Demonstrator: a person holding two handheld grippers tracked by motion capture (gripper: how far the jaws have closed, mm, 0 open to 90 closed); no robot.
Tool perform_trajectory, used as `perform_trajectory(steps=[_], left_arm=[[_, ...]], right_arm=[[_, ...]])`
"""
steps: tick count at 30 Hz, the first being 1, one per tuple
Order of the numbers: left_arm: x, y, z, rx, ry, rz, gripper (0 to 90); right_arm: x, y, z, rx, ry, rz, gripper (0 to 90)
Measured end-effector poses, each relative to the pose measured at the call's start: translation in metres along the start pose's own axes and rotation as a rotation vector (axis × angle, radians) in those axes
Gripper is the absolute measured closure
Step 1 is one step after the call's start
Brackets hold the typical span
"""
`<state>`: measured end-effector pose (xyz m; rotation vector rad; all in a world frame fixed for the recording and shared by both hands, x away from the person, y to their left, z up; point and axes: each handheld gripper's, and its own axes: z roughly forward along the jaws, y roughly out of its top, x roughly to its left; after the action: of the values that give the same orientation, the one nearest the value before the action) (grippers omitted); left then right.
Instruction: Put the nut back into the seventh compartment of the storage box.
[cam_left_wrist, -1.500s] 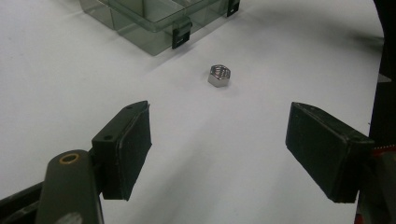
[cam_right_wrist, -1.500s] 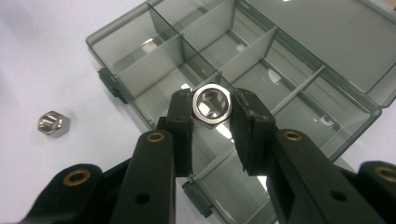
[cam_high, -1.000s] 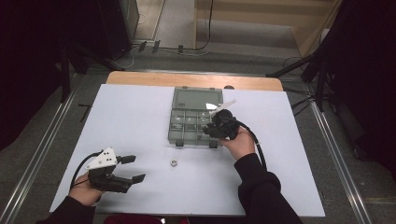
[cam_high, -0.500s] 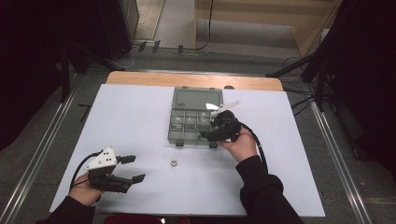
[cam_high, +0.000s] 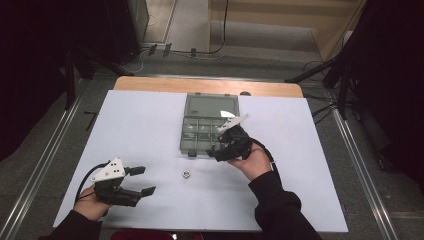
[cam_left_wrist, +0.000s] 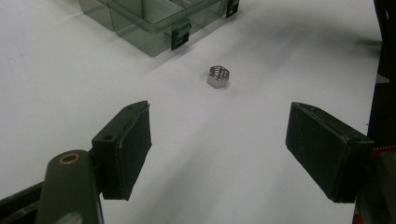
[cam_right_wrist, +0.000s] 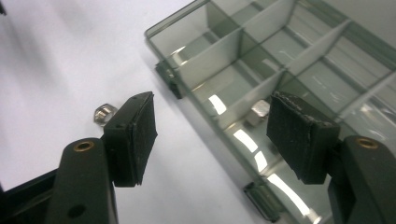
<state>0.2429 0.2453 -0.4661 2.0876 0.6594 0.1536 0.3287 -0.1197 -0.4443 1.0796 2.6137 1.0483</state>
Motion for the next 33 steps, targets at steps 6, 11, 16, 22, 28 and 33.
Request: perform_trajectory(steps=[6,11,16,22,28,33], left_arm=[[0.0,0.0,0.0,0.0,0.0,-0.001,22.7],[0.0,0.0,0.0,0.002,-0.001,0.0,22.7],[0.0,0.0,0.0,-0.003,-0.001,-0.002,22.7],[0.0,0.0,0.0,-0.005,-0.001,0.0,22.7],[0.0,0.0,-0.001,-0.005,-0.001,-0.003,22.7],[0.0,0.0,0.0,-0.004,-0.002,-0.002,22.7]], right_arm=[[0.01,0.002,0.002,-0.002,0.022,-0.032,32.5],[0.016,0.003,0.002,0.003,0.041,-0.042,32.8],[0.025,0.005,0.004,0.003,0.058,-0.064,32.4],[0.033,0.006,0.009,0.017,0.09,-0.077,32.5],[0.042,0.006,0.016,0.032,0.102,-0.11,32.3],[0.048,0.005,0.023,0.049,0.106,-0.122,32.4]])
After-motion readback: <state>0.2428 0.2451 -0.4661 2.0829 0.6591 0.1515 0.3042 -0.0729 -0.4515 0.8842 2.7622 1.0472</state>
